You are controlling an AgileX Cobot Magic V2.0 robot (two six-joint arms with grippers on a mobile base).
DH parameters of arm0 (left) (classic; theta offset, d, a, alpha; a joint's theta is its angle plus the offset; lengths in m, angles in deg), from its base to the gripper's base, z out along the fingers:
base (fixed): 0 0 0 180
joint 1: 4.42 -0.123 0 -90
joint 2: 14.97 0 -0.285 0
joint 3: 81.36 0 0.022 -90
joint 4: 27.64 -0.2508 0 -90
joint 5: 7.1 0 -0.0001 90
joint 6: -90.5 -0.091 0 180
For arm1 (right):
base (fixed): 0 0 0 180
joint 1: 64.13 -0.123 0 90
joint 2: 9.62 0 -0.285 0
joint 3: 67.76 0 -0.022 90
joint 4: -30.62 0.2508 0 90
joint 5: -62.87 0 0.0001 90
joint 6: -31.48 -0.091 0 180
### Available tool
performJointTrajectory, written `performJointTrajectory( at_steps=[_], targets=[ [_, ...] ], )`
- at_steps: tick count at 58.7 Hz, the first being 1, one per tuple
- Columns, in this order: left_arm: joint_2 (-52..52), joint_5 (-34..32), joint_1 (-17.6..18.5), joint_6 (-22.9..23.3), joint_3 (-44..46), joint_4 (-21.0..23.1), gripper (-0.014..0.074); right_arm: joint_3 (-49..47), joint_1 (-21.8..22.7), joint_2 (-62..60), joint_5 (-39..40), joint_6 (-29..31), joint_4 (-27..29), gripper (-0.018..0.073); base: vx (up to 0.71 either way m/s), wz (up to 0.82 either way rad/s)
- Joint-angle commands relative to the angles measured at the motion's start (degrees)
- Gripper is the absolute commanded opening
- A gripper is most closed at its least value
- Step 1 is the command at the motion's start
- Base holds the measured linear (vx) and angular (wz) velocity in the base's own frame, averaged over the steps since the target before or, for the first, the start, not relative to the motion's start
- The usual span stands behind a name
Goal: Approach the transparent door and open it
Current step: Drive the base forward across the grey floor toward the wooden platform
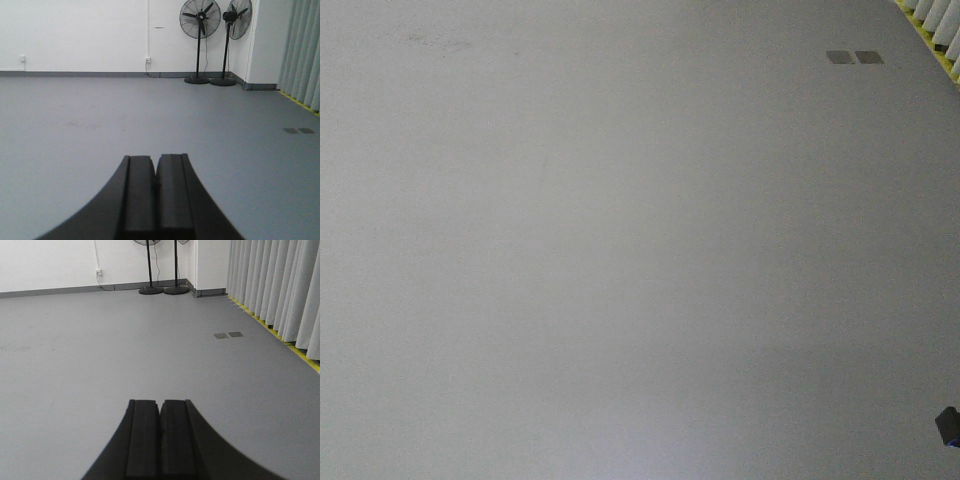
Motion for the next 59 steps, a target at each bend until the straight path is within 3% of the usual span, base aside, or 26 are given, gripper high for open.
performJointTrajectory(
  at_steps=[1, 59],
  targets=[
    [0.83, -4.59, 0.34, 0.45, -0.93, 0.46, -0.0006, 0.27, 0.20, -0.92, 4.65, 0.04, -0.19, -0.0009, 0.00, 0.00],
    [0.83, -4.59, 0.34, 0.45, -0.93, 0.46, -0.0006, 0.27, 0.20, -0.92, 4.65, 0.04, -0.19, -0.0009, 0.06, -0.01]
  ],
)
